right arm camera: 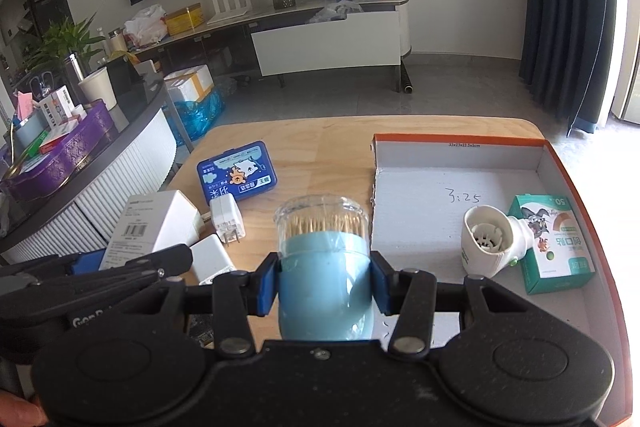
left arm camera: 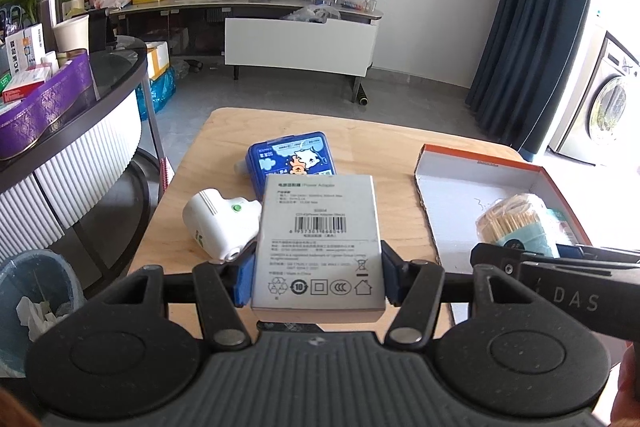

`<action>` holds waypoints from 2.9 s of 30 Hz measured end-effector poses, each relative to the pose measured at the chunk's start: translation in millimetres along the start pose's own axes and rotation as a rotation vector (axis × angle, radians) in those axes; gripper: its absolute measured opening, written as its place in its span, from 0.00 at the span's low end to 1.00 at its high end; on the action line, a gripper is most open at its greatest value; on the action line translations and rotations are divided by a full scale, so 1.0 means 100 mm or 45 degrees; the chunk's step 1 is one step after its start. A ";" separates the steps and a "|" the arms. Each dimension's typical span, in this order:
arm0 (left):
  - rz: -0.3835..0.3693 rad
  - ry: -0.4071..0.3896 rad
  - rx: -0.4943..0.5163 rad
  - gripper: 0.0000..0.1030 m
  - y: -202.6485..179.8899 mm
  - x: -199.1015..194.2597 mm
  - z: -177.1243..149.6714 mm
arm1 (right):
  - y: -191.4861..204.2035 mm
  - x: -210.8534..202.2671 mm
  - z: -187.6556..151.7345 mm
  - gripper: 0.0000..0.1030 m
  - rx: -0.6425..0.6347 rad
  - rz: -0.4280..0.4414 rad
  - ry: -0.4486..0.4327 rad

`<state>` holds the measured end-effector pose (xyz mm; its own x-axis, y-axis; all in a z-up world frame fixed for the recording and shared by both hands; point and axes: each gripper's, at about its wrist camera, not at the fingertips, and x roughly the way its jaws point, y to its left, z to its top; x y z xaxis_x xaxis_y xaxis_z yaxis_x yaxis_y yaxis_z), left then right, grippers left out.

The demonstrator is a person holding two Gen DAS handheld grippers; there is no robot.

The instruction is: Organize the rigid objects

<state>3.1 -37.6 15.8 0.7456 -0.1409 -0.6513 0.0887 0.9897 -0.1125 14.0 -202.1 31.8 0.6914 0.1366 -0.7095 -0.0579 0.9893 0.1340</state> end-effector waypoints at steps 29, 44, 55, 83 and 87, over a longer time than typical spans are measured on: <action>-0.065 0.001 0.064 0.58 -0.34 -0.06 -0.07 | -0.34 -0.28 -0.13 0.55 0.066 -0.068 -0.023; -0.104 0.016 0.111 0.58 -0.56 -0.03 -0.10 | -0.54 -0.37 -0.18 0.55 0.107 -0.101 -0.033; -0.131 0.029 0.147 0.58 -0.71 0.00 -0.11 | -0.68 -0.44 -0.20 0.55 0.138 -0.127 -0.044; -0.206 0.073 0.225 0.58 -1.08 0.14 -0.17 | -1.05 -0.54 -0.26 0.55 0.212 -0.216 -0.065; -0.218 0.082 0.233 0.58 -1.12 0.16 -0.17 | -1.11 -0.54 -0.26 0.55 0.227 -0.228 -0.066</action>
<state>-5.8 -151.4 5.4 0.6665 -0.3021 -0.6816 0.3324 0.9387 -0.0910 -35.7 -318.0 37.5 0.7154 -0.0474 -0.6971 0.1934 0.9722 0.1323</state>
